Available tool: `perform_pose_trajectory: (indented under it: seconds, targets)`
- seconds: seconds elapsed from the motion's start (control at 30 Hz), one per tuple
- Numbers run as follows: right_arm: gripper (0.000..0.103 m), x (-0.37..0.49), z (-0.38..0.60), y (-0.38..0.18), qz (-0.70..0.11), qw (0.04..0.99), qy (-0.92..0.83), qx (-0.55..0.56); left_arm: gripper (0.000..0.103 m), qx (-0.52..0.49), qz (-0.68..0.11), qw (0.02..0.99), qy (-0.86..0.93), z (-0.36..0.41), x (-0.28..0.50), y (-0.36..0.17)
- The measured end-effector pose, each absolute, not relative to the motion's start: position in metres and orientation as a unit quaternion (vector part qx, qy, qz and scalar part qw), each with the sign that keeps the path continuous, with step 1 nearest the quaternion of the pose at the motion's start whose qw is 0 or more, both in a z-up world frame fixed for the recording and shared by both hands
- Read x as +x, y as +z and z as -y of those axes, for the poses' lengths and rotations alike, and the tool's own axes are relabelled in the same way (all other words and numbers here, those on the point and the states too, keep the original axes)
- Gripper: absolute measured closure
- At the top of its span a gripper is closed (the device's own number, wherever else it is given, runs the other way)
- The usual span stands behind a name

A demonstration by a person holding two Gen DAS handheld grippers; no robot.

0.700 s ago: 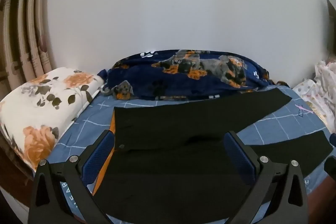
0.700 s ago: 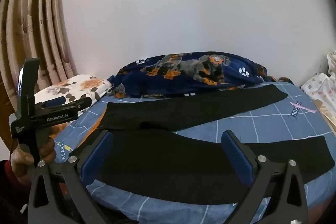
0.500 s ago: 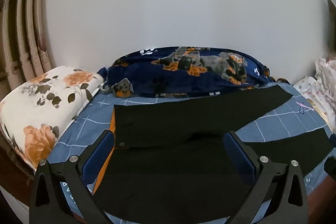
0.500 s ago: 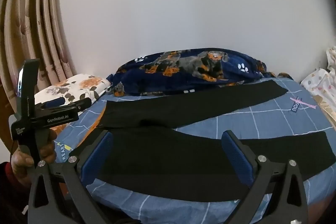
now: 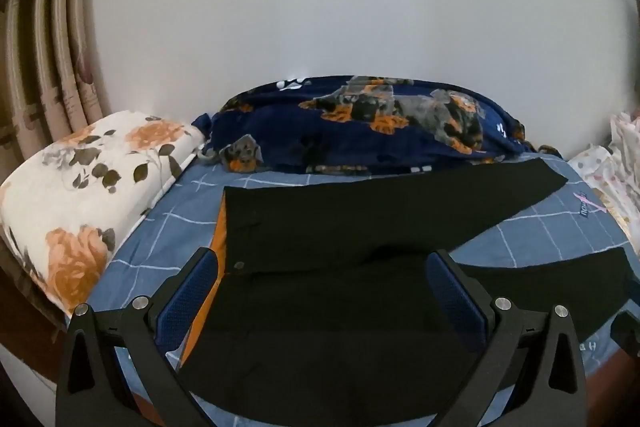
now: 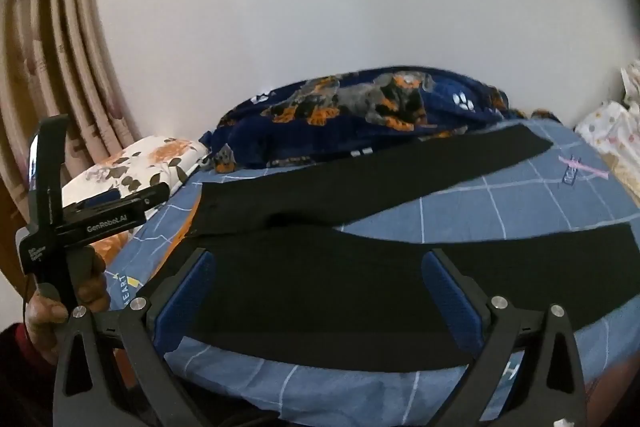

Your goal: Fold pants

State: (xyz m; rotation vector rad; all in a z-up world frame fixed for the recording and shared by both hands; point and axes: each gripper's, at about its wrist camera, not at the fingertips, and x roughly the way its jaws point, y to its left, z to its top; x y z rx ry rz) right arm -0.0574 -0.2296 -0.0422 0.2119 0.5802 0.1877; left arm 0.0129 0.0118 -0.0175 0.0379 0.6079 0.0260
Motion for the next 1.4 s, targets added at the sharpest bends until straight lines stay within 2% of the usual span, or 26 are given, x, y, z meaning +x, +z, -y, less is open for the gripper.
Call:
perform_pose_trajectory:
  seconds: [0.23,0.47,0.5,0.6,0.7,1.13,1.2,1.3,1.33,1.37,1.4]
  targets:
    - [0.0,-0.063,0.228,-0.048,-0.283,0.946,0.077,0.138,0.0,0.024,-0.308,0.951,0.013,-0.025,0.024,-0.023]
    - [0.0,-0.057,0.219,-0.043,-0.25,0.953,0.12,0.125,0.0,-0.04,-0.281,0.959,-0.01,-0.074,0.038,-0.037]
    - [0.0,-0.054,0.219,-0.044,-0.253,0.951,0.124,0.125,0.0,-0.046,-0.296,0.954,-0.018,-0.085,0.046,-0.041]
    - [0.0,-0.039,0.217,-0.048,-0.281,0.942,0.135,0.122,0.0,-0.032,-0.359,0.932,-0.018,-0.107,0.081,-0.054]
    - [0.0,-0.021,0.215,-0.059,-0.331,0.925,0.136,0.125,0.0,-0.036,-0.384,0.922,-0.024,-0.136,0.115,-0.071]
    - [0.0,0.022,0.212,-0.107,-0.409,0.892,0.13,0.142,0.003,-0.02,-0.423,0.9,-0.098,-0.212,0.287,-0.129]
    - [0.0,0.029,0.213,-0.113,-0.421,0.887,0.127,0.142,0.007,-0.022,-0.432,0.895,-0.107,-0.215,0.302,-0.136]
    - [0.0,0.034,0.213,-0.123,-0.437,0.88,0.12,0.142,0.02,-0.027,-0.451,0.882,-0.133,-0.217,0.325,-0.149]
    - [0.0,0.036,0.214,-0.125,-0.441,0.878,0.118,0.144,0.028,-0.022,-0.46,0.877,-0.14,-0.215,0.331,-0.154]
    - [0.0,0.038,0.215,-0.127,-0.445,0.876,0.116,0.146,0.042,-0.02,-0.472,0.869,-0.15,-0.213,0.336,-0.16]
    - [0.0,0.039,0.215,-0.128,-0.447,0.875,0.114,0.147,0.046,-0.013,-0.491,0.857,-0.157,-0.21,0.343,-0.168]
